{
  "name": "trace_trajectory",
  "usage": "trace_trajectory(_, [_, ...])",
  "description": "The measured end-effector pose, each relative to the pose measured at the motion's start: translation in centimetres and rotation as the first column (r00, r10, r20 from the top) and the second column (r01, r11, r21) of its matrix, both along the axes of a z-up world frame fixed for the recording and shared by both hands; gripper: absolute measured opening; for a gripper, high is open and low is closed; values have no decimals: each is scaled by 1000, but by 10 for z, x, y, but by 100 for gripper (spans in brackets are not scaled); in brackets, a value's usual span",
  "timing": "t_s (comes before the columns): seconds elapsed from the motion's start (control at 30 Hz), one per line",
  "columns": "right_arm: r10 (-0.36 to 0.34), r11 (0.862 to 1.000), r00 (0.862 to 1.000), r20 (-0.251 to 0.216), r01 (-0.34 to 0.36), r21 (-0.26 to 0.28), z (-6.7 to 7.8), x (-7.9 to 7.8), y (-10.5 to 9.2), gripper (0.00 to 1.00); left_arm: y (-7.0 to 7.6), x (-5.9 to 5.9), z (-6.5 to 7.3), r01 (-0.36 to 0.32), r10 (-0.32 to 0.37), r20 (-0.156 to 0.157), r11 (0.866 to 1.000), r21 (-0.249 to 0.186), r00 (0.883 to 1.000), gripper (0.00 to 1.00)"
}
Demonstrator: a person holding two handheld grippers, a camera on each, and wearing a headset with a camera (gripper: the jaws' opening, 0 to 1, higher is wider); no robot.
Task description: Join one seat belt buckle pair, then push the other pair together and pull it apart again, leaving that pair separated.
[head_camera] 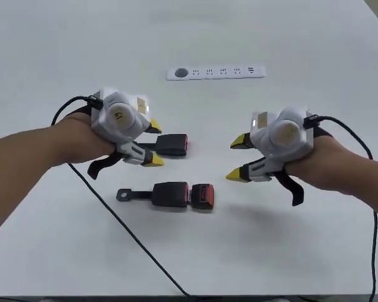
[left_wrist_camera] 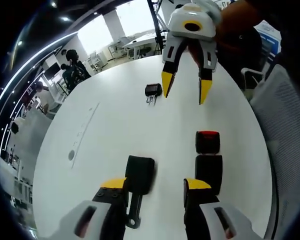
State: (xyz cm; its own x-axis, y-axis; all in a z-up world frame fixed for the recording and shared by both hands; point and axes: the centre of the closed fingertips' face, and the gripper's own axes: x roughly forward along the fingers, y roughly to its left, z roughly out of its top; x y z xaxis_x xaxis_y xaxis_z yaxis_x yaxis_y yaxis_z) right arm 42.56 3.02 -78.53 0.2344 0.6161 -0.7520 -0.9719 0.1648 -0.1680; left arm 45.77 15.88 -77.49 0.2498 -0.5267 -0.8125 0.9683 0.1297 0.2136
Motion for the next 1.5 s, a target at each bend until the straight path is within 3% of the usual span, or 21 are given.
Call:
trace_trajectory(0.2, [-44,999,999,0,44,-26,-3,17,-25,39,4,18,-6,-21,21,2,1000,4,1000,48])
trace_trajectory(0.5, [-111,992,994,-17,110,-63,-16,36,-61,40,4,31,-20,0,0,-10,1000,30,1000,52])
trace_trajectory(0.63, [-174,983,985,-13,173,-59,-20,51,-75,39,5,30,-31,23,-22,-18,998,50,1000,52])
trace_trajectory(0.93, [-200,976,979,-26,197,-88,-40,65,-100,38,9,36,-48,47,-44,-42,996,70,998,52])
trace_trajectory(1.13, [-184,978,983,-14,181,-103,-45,74,-113,40,12,47,-57,36,-31,-49,995,89,998,51])
trace_trajectory(1.23, [-156,979,988,2,155,-136,-48,84,-119,38,11,50,-60,40,-36,-50,995,95,998,49])
trace_trajectory(1.5, [-66,980,997,-31,59,-191,-61,89,-121,35,6,55,-71,86,-77,-70,987,132,995,44])
